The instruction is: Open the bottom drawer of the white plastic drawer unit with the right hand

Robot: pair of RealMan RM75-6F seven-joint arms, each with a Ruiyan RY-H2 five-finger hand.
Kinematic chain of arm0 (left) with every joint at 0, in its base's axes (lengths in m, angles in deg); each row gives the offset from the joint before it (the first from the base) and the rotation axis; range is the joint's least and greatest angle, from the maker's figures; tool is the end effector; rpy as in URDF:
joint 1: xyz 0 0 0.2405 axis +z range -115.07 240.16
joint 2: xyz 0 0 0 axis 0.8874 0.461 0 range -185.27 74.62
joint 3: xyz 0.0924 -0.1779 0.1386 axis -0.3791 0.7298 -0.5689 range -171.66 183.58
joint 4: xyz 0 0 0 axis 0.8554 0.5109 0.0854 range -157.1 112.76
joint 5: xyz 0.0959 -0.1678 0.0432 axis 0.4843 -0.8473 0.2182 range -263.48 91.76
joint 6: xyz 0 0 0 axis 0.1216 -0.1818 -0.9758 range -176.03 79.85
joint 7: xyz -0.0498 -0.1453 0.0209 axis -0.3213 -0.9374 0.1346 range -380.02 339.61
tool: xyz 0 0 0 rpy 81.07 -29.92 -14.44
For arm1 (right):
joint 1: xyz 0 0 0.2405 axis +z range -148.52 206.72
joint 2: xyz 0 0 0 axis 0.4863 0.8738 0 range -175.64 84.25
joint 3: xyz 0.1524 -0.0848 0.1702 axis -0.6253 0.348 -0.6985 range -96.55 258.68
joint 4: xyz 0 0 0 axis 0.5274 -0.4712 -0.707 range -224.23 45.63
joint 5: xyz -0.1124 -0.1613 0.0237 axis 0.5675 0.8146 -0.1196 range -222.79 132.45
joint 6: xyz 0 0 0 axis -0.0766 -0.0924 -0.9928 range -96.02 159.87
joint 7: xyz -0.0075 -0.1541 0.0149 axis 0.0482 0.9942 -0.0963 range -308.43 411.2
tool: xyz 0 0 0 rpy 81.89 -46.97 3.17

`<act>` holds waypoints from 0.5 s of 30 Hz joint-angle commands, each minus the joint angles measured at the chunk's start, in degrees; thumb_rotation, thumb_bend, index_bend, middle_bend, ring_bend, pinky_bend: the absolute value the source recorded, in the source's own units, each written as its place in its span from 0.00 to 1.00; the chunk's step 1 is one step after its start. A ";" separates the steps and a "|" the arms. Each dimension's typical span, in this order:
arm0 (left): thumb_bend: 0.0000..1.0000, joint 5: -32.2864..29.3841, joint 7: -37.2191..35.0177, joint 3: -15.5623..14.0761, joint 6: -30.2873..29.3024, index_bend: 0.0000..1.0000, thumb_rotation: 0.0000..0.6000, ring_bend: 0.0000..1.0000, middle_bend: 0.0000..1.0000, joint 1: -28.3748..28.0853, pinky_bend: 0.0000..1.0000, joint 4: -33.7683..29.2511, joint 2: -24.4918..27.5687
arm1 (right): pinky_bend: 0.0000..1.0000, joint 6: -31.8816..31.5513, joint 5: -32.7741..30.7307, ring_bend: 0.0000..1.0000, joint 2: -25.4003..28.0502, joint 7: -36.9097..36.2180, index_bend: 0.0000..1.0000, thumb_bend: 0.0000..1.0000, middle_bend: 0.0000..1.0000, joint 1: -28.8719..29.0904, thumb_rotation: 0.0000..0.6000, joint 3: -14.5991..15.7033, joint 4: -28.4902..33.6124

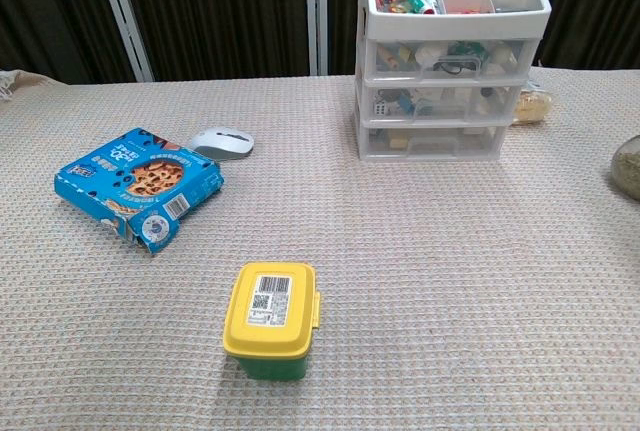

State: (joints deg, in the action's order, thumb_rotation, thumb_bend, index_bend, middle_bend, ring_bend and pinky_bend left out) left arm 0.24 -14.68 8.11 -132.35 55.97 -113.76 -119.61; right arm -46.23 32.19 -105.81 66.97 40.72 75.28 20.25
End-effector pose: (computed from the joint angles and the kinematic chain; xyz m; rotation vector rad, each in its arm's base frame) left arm -0.2932 0.1967 0.1610 -1.4505 -0.8195 -0.8346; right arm -0.2371 -0.2225 0.1557 1.4517 -0.9288 0.8608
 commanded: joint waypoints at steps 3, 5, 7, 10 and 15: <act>0.32 -0.08 0.06 0.03 0.01 0.00 1.00 0.00 0.00 0.01 0.00 -0.01 -0.05 | 0.00 0.27 -0.18 0.00 0.08 0.12 0.09 0.02 0.00 0.09 1.00 0.03 0.04; 0.32 -0.06 0.07 0.02 -0.03 0.00 1.00 0.00 0.00 0.02 0.00 -0.02 -0.03 | 0.00 0.27 -0.18 0.00 0.09 0.22 0.09 0.02 0.00 0.07 1.00 0.07 0.09; 0.32 -0.02 0.11 0.00 -0.08 0.00 1.00 0.00 0.00 0.05 0.00 -0.01 -0.04 | 0.00 0.27 -0.28 0.00 0.10 0.26 0.09 0.02 0.00 0.05 1.00 0.08 0.10; 0.32 -0.08 0.06 0.04 -0.03 0.00 1.00 0.00 0.00 0.02 0.00 0.04 -0.07 | 0.00 0.25 -0.41 0.00 0.20 0.08 0.09 0.02 0.00 0.04 1.00 0.00 0.38; 0.32 -0.27 0.10 0.13 0.22 0.00 1.00 0.00 0.00 -0.11 0.00 0.04 -0.06 | 0.00 0.14 -0.39 0.00 0.22 0.12 0.09 0.02 0.00 0.13 1.00 -0.20 0.60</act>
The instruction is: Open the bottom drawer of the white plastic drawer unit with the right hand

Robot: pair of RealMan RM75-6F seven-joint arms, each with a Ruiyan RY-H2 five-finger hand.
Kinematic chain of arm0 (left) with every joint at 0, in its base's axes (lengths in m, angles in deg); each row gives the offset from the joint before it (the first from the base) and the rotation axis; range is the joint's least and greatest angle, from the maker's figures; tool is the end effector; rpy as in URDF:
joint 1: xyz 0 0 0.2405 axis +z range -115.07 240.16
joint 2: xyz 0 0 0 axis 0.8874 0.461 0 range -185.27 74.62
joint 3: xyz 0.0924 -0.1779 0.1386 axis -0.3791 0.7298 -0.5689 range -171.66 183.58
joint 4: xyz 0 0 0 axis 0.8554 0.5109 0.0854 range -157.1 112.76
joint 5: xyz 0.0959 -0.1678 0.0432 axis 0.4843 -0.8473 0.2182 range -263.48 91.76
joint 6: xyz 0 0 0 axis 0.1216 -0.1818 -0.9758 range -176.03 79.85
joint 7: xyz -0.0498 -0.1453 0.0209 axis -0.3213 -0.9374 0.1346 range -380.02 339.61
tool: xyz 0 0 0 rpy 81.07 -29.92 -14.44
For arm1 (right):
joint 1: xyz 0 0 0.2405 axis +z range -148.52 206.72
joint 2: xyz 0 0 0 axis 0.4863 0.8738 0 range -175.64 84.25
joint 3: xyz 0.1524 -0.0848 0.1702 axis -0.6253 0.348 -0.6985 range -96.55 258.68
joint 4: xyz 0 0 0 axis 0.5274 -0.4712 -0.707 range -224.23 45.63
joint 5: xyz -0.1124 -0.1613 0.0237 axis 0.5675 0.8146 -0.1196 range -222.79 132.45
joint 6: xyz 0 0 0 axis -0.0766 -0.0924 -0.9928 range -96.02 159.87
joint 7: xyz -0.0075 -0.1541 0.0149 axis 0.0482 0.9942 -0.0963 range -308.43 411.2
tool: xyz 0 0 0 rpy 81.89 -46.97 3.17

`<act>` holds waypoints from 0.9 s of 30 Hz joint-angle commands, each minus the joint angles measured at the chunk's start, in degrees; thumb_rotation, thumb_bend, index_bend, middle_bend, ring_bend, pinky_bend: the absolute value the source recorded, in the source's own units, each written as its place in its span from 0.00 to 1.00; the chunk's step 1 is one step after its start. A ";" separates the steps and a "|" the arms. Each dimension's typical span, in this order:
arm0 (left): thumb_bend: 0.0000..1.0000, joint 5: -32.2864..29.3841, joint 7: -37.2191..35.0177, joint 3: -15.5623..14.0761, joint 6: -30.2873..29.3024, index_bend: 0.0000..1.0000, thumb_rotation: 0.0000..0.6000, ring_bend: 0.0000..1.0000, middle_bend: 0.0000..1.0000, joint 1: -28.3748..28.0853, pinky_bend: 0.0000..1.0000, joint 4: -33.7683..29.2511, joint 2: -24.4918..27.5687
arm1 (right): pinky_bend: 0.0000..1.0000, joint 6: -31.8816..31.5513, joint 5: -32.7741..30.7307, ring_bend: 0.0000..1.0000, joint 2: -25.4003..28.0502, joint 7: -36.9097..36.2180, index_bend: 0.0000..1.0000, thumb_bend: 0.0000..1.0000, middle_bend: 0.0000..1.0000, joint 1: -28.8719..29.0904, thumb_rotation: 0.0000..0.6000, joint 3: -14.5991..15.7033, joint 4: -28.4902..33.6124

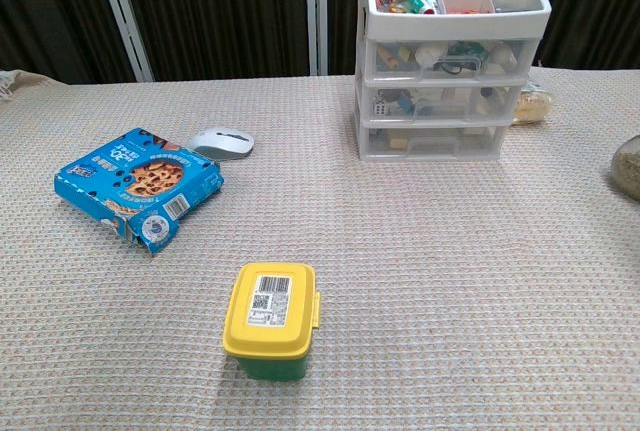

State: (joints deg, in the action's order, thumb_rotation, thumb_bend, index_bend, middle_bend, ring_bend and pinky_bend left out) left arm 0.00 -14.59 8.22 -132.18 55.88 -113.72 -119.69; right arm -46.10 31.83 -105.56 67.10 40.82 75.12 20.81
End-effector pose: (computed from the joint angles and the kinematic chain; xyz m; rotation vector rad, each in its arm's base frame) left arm -0.2935 0.1975 0.1608 -1.4488 -0.8206 -0.8325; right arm -0.2357 -0.2230 0.1564 1.4495 -0.9337 0.8623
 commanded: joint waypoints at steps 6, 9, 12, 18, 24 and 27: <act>0.32 -0.03 -0.01 -0.01 0.09 0.00 1.00 0.00 0.00 -0.04 0.00 -0.06 0.07 | 0.00 0.25 -0.30 0.00 0.00 -0.13 0.09 0.02 0.00 0.06 1.00 0.01 0.12; 0.32 -0.06 0.07 0.00 0.05 0.00 1.00 0.00 0.00 -0.02 0.00 -0.10 0.05 | 0.00 0.17 -0.43 0.00 0.19 -0.45 0.09 0.02 0.00 0.00 1.00 -0.10 0.25; 0.32 0.00 0.21 -0.03 -0.02 0.00 1.00 0.00 0.00 0.01 0.00 -0.14 0.04 | 0.00 0.14 -0.41 0.00 0.34 -0.60 0.09 0.02 0.00 -0.04 1.00 -0.10 0.25; 0.32 0.11 0.04 -0.09 -0.14 0.00 1.00 0.00 0.00 0.08 0.00 -0.07 0.03 | 0.20 -0.35 0.18 0.27 -0.09 -0.62 0.13 0.04 0.26 -0.08 1.00 -0.12 0.05; 0.32 0.13 -0.04 -0.08 -0.10 0.00 1.00 0.00 0.00 0.06 0.00 -0.01 0.05 | 0.67 -0.59 -1.36 0.77 -1.19 -2.73 0.15 0.10 0.73 0.01 1.00 -1.24 1.17; 0.32 0.09 0.04 -0.06 -0.08 0.00 1.00 0.00 0.00 0.04 0.00 -0.09 0.06 | 0.73 1.27 -3.67 0.85 -1.03 -4.61 0.15 0.20 0.82 0.94 1.00 -2.31 2.90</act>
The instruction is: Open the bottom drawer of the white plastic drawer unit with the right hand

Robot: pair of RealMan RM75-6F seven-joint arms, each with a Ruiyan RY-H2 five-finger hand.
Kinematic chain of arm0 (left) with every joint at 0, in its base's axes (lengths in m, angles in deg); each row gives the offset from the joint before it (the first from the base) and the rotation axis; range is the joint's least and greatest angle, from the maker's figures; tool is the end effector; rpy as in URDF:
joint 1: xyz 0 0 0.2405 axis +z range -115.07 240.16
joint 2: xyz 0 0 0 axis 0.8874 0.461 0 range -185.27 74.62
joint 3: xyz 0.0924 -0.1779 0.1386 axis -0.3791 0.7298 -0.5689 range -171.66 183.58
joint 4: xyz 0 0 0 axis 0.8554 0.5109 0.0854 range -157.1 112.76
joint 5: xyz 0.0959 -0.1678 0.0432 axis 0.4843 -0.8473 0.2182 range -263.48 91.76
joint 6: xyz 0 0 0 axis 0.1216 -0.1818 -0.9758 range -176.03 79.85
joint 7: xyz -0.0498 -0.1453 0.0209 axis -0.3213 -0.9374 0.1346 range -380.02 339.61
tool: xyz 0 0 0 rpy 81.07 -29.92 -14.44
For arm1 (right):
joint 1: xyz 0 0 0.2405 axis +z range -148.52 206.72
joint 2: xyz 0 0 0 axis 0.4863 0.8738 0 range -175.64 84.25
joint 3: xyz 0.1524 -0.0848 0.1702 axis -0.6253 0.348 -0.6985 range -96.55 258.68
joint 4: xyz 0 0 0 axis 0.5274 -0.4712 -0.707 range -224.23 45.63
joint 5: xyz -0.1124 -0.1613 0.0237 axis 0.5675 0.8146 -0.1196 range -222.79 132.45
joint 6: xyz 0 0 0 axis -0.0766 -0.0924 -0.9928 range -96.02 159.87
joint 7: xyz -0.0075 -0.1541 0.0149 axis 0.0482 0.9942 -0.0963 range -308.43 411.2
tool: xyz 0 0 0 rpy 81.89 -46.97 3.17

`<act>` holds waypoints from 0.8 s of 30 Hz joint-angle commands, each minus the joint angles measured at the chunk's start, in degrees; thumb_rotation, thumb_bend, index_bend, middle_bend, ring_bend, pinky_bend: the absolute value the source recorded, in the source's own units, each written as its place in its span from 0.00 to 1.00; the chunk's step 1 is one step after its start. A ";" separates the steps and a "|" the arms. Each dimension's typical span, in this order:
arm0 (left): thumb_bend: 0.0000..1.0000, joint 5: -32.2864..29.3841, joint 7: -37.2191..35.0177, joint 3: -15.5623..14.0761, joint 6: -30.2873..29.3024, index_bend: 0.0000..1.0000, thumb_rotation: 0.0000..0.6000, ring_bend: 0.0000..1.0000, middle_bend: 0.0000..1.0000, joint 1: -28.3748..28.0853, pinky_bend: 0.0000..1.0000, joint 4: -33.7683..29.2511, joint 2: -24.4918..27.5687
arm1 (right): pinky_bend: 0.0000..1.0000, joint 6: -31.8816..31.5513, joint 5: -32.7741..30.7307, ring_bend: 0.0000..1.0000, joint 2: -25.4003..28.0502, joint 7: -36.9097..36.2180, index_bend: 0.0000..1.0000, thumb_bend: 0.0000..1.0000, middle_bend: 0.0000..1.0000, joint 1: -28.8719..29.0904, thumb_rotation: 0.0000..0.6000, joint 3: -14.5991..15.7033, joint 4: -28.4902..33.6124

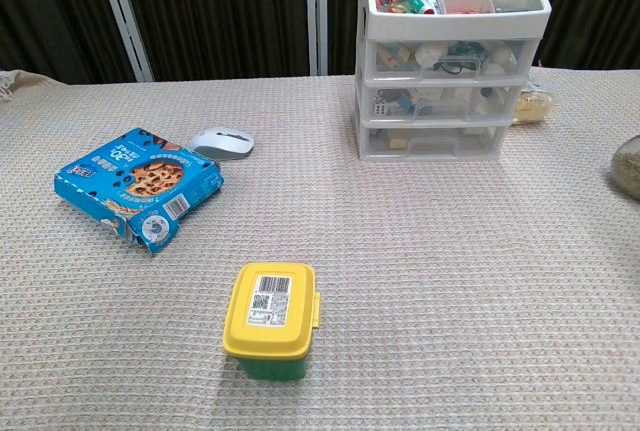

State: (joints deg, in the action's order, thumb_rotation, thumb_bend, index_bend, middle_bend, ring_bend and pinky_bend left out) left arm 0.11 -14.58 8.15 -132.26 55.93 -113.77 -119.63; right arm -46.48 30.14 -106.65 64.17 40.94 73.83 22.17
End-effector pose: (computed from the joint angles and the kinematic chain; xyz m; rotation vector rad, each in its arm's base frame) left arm -0.2934 0.1970 0.1609 -1.4499 -0.8198 -0.8326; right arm -0.2300 -0.2263 0.1544 1.3904 -1.0078 0.9368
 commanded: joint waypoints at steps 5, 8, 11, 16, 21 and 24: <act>0.32 -0.10 0.16 0.03 0.03 0.00 1.00 0.00 0.00 0.00 0.00 -0.13 0.00 | 0.75 7.58 -9.53 0.87 -0.47 -4.33 0.15 0.36 0.85 4.08 1.00 -3.66 5.40; 0.32 -0.10 0.03 0.03 0.10 0.00 1.00 0.00 0.00 -0.04 0.00 -0.09 0.03 | 0.75 12.79 -17.85 0.87 -1.01 -6.63 0.16 0.39 0.85 7.28 1.00 -6.39 8.05; 0.32 -0.04 -0.18 0.01 0.16 0.00 1.00 0.00 0.00 -0.07 0.00 -0.02 0.08 | 0.75 17.11 -26.06 0.87 -1.58 -9.91 0.16 0.40 0.85 10.34 1.00 -9.54 9.58; 0.32 -0.03 -0.38 0.01 0.30 0.00 1.00 0.00 0.00 -0.15 0.00 0.08 0.13 | 0.75 24.09 -40.72 0.87 -3.26 -17.97 0.16 0.42 0.85 15.34 1.00 -15.40 9.67; 0.32 -0.18 -0.17 0.08 0.51 0.00 1.00 0.00 0.00 -0.28 0.00 -0.06 0.17 | 0.75 31.69 -51.79 0.87 -4.06 -24.81 0.17 0.44 0.85 19.26 1.00 -18.91 7.49; 0.32 -0.34 0.04 0.16 0.70 0.00 1.00 0.00 0.00 -0.39 0.00 -0.22 0.20 | 0.75 35.71 -56.65 0.87 -5.17 -28.10 0.18 0.44 0.85 21.40 1.00 -19.99 5.12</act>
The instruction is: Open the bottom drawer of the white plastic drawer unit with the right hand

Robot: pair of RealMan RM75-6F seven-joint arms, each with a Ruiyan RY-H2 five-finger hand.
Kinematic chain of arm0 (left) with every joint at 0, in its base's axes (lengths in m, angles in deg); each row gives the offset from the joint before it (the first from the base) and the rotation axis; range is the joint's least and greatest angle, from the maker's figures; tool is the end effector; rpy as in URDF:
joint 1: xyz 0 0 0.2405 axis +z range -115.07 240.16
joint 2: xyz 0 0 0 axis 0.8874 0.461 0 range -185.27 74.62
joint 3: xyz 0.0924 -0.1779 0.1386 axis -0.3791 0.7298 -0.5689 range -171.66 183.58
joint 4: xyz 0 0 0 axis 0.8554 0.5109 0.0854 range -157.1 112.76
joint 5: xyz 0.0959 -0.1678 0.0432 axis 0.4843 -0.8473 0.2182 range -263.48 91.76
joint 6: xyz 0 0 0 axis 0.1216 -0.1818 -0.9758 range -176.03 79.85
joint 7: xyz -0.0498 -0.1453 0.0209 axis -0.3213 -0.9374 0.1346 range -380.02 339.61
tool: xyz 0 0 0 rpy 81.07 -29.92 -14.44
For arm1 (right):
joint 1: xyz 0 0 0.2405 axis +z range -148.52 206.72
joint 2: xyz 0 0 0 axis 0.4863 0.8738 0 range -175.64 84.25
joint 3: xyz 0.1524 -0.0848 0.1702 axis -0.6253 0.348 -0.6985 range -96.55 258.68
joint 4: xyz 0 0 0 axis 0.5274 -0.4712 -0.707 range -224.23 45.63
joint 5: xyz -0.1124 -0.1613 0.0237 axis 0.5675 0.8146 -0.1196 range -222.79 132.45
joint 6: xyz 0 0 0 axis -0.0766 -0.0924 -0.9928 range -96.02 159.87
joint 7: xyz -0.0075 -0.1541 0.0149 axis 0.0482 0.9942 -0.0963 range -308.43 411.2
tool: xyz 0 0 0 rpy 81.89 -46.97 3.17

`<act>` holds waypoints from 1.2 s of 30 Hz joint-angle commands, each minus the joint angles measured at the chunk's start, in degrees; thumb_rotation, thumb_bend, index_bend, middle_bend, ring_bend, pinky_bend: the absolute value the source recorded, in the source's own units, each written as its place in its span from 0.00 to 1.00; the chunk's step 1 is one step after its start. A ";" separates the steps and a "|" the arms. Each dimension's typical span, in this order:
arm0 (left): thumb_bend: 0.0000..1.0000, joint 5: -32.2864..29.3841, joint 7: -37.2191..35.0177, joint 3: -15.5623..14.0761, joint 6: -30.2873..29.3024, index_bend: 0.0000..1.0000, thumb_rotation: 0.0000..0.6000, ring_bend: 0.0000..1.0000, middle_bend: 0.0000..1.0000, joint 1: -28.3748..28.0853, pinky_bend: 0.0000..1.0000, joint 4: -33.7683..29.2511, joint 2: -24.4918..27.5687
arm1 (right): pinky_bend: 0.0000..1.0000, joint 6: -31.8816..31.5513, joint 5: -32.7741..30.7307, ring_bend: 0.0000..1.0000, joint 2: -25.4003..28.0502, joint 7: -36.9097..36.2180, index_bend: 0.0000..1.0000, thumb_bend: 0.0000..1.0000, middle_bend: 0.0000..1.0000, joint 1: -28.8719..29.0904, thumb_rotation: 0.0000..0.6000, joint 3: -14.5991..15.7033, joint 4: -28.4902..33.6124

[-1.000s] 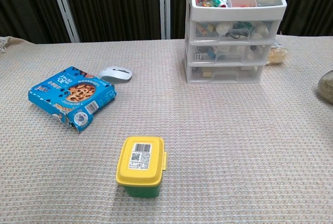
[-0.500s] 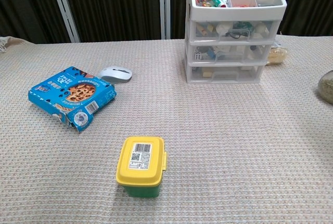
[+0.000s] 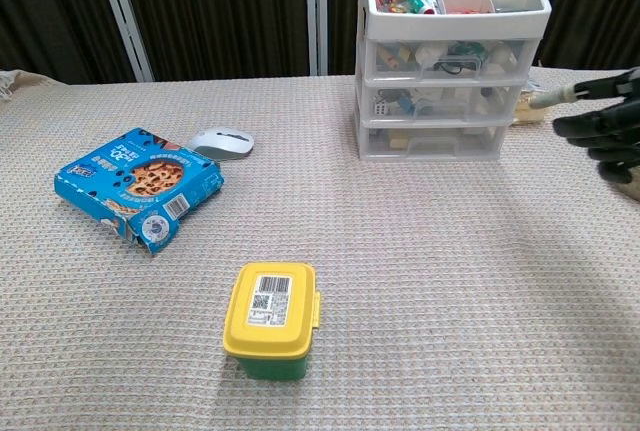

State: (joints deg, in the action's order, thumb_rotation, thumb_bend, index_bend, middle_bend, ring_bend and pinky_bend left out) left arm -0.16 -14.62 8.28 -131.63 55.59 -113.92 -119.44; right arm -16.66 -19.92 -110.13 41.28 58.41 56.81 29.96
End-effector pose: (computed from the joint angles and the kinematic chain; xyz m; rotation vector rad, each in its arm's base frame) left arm -0.2931 0.1992 0.1608 -1.4543 -0.8243 -0.8296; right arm -0.1629 -0.2910 0.0823 0.9202 -2.1573 1.1157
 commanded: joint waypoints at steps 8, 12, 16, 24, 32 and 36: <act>0.32 -0.46 0.37 0.17 0.54 0.00 1.00 0.00 0.00 -0.28 0.00 -0.39 0.15 | 0.75 11.89 -14.62 0.88 -5.61 -10.73 0.21 0.45 0.85 8.75 1.00 -3.66 -9.75; 0.32 -0.63 0.56 0.21 0.75 0.00 1.00 0.00 0.00 -0.39 0.00 -0.55 0.22 | 0.75 12.65 -17.33 0.88 -8.70 -13.38 0.22 0.45 0.85 10.73 1.00 -4.10 -14.09; 0.32 -0.86 0.62 0.30 1.11 0.00 1.00 0.00 0.00 -0.59 0.00 -0.71 0.33 | 0.75 13.85 -20.17 0.88 -12.61 -17.58 0.23 0.45 0.85 11.64 1.00 -5.34 -18.70; 0.32 -1.62 1.08 0.53 1.90 0.00 1.00 0.00 0.00 -0.97 0.00 -1.20 0.54 | 0.75 13.82 -19.47 0.88 -18.22 -19.44 0.22 0.45 0.85 13.61 1.00 -5.71 -26.33; 0.32 -1.65 1.01 0.41 1.52 0.00 1.00 0.00 0.00 -0.72 0.00 -1.18 0.53 | 0.75 13.79 -20.33 0.88 -21.84 -21.64 0.26 0.45 0.85 15.21 1.00 -7.86 -30.53; 0.32 -1.85 1.09 0.44 1.42 0.00 1.00 0.00 0.00 -0.62 0.00 -1.15 0.41 | 0.75 13.37 -20.50 0.88 -23.53 -21.53 0.25 0.45 0.85 16.70 1.00 -8.52 -33.09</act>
State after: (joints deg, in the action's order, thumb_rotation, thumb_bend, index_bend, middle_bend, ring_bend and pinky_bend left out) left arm -2.01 -13.53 8.70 -130.22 54.97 -115.07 -119.03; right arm -3.07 -40.32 -133.06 19.69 74.54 48.56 -2.38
